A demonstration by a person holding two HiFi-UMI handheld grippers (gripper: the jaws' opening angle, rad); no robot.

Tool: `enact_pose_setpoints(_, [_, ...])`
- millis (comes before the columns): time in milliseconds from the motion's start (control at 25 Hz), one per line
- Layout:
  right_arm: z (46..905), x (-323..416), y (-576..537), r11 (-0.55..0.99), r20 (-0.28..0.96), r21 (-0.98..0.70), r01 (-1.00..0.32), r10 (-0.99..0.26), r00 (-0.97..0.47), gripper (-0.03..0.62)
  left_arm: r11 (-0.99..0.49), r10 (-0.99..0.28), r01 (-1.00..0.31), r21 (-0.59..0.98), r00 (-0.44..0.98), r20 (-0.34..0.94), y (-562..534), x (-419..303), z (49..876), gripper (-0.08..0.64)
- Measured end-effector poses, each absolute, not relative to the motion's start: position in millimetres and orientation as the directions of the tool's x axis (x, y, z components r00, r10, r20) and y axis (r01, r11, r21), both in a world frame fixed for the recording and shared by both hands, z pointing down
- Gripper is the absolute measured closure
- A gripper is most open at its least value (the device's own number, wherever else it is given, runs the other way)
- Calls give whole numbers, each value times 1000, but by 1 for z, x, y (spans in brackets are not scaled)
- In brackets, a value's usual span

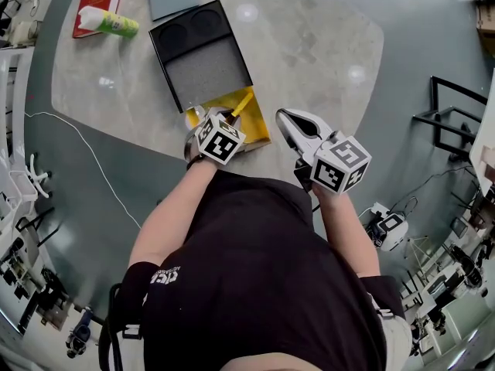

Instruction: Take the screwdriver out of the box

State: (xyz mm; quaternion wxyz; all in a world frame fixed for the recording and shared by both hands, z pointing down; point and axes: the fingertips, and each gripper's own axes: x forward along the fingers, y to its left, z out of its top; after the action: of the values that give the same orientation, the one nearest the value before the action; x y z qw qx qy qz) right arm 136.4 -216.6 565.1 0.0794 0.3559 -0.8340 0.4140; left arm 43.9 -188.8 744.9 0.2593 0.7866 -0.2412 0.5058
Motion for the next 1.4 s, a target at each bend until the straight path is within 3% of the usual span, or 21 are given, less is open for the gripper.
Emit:
enact_pose_setpoints(400, [540,112,-204,436,424,-592,-678,-547,-722,578,-761,-130,-610,223,479,868,-183,45,701,485])
enact_pose_setpoints(640, [516,104,-202,453,400,-554,-699,-591,-700,578,-736,-219,-630,248,568,793,-186,28,643,483])
enact_pose_setpoints(1040, [483,53,-191,499,349,-493,-713,-637,-688,578,-683,-425,-687,248,650,630,-182,-57,551,483])
enact_pose_setpoints(1400, [455,-14,-176,543,266,-501,-674,-644,-717,578,-665,-514,-684,300,710,481,-157,-129,492,483])
